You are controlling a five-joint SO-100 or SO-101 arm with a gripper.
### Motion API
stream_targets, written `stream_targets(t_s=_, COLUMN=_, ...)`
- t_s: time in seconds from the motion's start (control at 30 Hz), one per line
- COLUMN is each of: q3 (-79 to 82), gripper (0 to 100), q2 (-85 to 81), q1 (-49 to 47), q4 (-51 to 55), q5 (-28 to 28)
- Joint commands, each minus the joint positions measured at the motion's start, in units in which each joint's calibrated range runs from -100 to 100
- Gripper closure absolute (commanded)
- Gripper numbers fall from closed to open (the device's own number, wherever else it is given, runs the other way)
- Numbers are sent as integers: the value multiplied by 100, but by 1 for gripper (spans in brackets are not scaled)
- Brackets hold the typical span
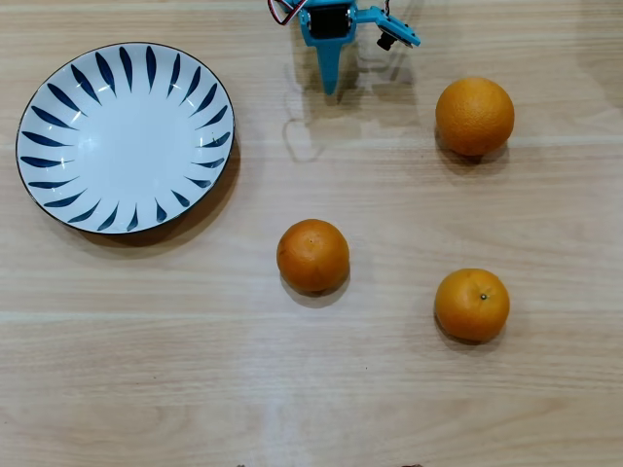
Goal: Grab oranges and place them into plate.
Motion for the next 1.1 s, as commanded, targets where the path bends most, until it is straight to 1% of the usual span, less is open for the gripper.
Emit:
stream_targets(t_s=0.0, q3=27, gripper=98, q2=-51, q1=409, q4=-129, q5=21)
stream_targets(t_s=0.13, q3=36, gripper=98, q2=-51, q1=1280, q4=-224, q5=-26)
stream_targets(t_s=0.3, q3=-36, gripper=98, q2=160, q1=2086, q4=-241, q5=16)
stream_targets(t_s=0.43, q3=-199, gripper=98, q2=634, q1=2086, q4=-241, q5=10)
stream_targets(t_s=0.5, q3=-308, gripper=98, q2=811, q1=1966, q4=-224, q5=16)
stream_targets(t_s=0.6, q3=-914, gripper=98, q2=1209, q1=1417, q4=-224, q5=16)
stream_targets(t_s=0.7, q3=-2073, gripper=98, q2=1690, q1=796, q4=-181, q5=0)
stream_targets(t_s=0.73, q3=-2960, gripper=98, q2=2046, q1=635, q4=-147, q5=-10)
stream_targets(t_s=0.87, q3=-4427, gripper=98, q2=2840, q1=353, q4=-61, q5=-21)
stream_targets(t_s=0.93, q3=-5151, gripper=98, q2=3195, q1=175, q4=283, q5=5)
stream_targets(t_s=1.07, q3=-6636, gripper=98, q2=3821, q1=-10, q4=1314, q5=5)
